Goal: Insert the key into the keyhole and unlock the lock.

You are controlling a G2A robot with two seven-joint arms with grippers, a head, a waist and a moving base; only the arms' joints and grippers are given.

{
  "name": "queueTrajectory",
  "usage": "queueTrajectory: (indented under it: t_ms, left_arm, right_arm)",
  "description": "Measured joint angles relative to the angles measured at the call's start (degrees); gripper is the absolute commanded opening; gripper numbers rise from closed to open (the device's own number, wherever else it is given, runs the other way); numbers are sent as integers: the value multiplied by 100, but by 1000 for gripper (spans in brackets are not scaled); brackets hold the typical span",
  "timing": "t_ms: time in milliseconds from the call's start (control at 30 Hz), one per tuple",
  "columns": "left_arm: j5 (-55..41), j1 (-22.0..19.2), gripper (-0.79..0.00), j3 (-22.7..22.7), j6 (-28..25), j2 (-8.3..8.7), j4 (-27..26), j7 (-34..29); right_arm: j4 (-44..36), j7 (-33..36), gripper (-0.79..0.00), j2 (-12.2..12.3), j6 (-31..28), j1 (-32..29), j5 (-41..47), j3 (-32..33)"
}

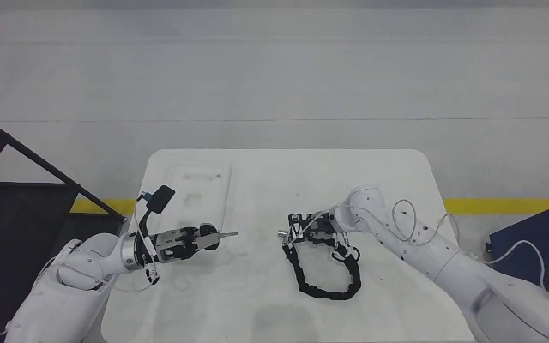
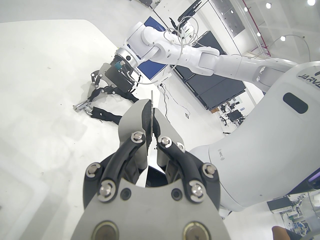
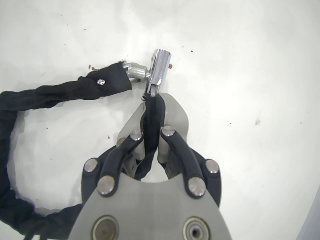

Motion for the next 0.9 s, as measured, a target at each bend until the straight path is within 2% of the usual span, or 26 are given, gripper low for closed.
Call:
queueTrajectory:
  t_ms: [167,367,667,900]
  left_arm:
    - [0,0,-785,0,0,0,0,0]
    - [0,0,-785,0,0,0,0,0]
    - [0,0,-785,0,0,0,0,0]
    - [0,0,-785,0,0,0,0,0]
  right_arm:
    - [-256,-457,-785,81,268,-34,-648,131]
    - [-624,-1454,-785,330,829,-216,-1781,349]
    - [-1237,-3035,-785,874,2056,-750,-3324,907]
    - [-1754,-4888,-785,1373,2829,-1304,-4136,1545]
